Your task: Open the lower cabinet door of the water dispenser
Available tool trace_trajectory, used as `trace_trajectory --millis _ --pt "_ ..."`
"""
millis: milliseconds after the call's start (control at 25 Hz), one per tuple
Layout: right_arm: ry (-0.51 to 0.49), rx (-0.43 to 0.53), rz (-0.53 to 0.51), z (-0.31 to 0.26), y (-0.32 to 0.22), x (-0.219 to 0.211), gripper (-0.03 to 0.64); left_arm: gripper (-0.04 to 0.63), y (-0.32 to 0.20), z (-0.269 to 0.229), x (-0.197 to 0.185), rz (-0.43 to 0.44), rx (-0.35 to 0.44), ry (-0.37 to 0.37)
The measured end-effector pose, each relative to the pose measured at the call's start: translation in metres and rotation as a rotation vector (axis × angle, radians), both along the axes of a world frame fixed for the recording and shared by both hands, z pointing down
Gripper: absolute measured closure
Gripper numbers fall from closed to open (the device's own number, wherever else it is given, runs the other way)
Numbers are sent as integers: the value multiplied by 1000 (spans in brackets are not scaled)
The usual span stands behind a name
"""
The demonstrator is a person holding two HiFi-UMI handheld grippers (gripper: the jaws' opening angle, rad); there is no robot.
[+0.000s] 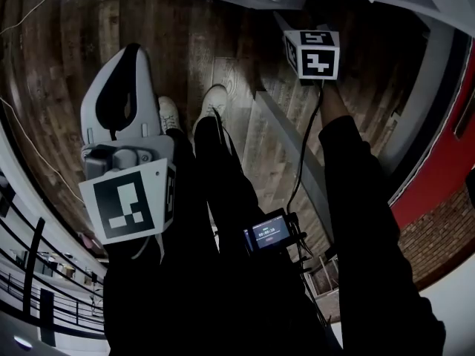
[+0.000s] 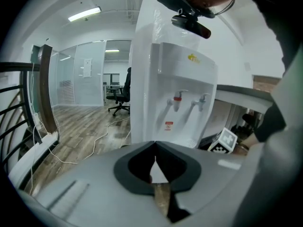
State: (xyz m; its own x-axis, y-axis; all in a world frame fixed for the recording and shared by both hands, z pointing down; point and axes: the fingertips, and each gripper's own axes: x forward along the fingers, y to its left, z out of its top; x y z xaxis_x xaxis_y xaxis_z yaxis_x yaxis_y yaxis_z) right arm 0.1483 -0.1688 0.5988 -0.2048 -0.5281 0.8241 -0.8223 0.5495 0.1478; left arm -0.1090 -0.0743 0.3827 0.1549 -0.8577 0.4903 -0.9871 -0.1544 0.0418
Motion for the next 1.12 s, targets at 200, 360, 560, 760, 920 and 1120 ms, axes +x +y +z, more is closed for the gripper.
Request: trace_trajectory --millis 200,360,560,760,920,1120 --pt "0 -11 9 3 -4 3 310 588 -1 1 -2 -22 -12 15" --pt "-4 -10 16 4 -5 0 334 588 -1 1 -6 -32 -19 35" --pt "11 -13 0 7 -2 -1 368 588 -3 2 -8 -34 -19 35" --pt "21 -6 20 6 -5 5 365 588 -4 2 -10 -42 -22 43" --pt "79 -3 -69 9 -6 8 342 588 -4 3 -9 -44 -25 48" --pt "146 -10 -148 15 -8 7 336 588 -5 1 -7 -43 -22 44"
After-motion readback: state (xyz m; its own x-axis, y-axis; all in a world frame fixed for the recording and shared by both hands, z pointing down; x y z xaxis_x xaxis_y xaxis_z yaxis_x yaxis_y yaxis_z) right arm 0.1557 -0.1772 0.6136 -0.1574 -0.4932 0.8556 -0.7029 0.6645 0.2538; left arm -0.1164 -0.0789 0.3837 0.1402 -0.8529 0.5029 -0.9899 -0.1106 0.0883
